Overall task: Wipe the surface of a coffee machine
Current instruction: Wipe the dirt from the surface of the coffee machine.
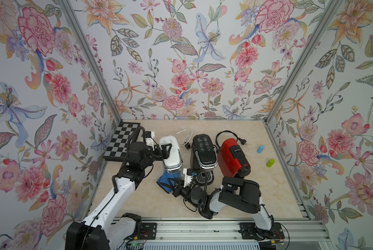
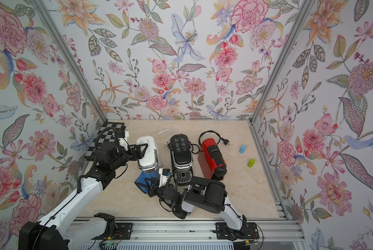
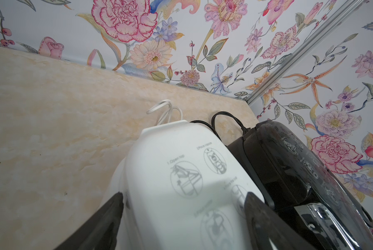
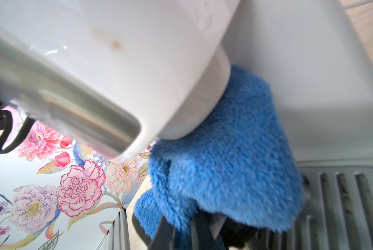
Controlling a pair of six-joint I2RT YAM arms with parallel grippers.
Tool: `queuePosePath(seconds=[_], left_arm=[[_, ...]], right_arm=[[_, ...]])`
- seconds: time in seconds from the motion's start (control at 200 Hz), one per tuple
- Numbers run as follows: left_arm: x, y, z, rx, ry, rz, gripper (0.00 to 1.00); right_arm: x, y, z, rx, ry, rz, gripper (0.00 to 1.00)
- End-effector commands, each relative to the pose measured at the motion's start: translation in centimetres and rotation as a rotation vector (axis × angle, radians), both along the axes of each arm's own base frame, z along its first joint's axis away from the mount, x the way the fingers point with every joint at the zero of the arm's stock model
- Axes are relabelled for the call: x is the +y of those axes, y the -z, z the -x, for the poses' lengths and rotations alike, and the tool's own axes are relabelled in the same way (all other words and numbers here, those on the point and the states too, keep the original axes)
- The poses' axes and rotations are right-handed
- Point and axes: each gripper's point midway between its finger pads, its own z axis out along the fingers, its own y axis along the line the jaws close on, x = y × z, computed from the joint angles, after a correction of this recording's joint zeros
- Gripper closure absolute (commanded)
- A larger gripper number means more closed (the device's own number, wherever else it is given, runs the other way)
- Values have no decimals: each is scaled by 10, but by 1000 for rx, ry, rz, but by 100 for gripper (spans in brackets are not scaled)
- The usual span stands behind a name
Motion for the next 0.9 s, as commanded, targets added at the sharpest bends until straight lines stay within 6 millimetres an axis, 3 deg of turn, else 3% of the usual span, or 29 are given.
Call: queuePosePath(seconds=[0.0, 0.285, 0.415, 0.545, 0.896], left_arm=[[4, 34, 9, 97, -8, -60, 13], [3, 33, 8, 97, -2, -59, 13], [2, 33, 8, 98, 2, -55, 13], [1, 34, 8, 100, 7, -52, 13], [-2, 34, 8, 103, 20, -35, 14]], right_arm=[[-21, -38, -10, -57, 82, -90, 100], [-40, -47, -19, -128, 131, 0, 100], [-22, -48, -17, -134, 75, 24, 100], [-8, -35, -17, -109, 53, 20, 100], [12, -15, -23, -70, 39, -1, 100]])
